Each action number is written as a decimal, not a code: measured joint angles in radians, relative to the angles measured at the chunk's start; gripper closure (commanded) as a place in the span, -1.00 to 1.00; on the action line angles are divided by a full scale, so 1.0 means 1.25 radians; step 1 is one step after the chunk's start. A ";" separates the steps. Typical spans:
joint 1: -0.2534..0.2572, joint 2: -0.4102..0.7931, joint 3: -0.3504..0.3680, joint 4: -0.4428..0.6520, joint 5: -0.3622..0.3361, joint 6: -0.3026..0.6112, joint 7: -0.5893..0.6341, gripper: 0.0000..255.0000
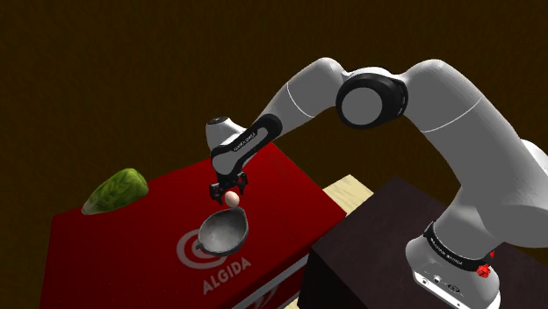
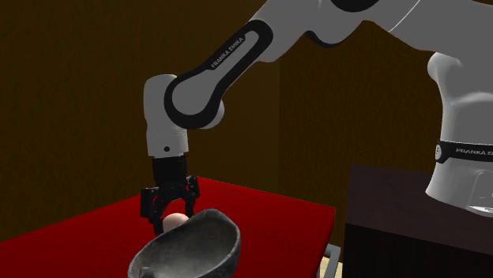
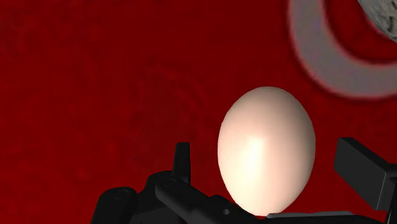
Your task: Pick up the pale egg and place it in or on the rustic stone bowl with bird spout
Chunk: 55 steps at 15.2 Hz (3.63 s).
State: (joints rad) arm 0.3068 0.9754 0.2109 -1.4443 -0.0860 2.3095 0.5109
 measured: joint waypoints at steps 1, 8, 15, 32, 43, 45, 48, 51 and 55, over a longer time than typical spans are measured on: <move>0.001 0.004 0.000 0.002 0.000 0.002 0.000 -1.00; 0.002 0.009 -0.001 0.005 -0.001 0.005 0.000 1.00; 0.002 0.008 -0.001 0.005 -0.001 0.005 0.000 1.00; -0.012 -0.109 0.014 -0.041 0.012 -0.068 0.004 1.00; -0.020 -0.186 0.025 -0.048 0.023 -0.136 0.005 1.00; -0.021 -0.199 0.027 -0.049 0.025 -0.148 0.005 1.00; -0.023 -0.216 0.029 -0.042 0.027 -0.172 0.006 1.00; -0.020 -0.235 0.033 -0.049 0.030 -0.184 0.012 1.00; 0.007 -0.284 0.048 -0.134 0.036 -0.144 0.057 1.00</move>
State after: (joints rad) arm 0.3161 0.6202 0.2709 -1.6113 -0.0414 2.1293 0.5826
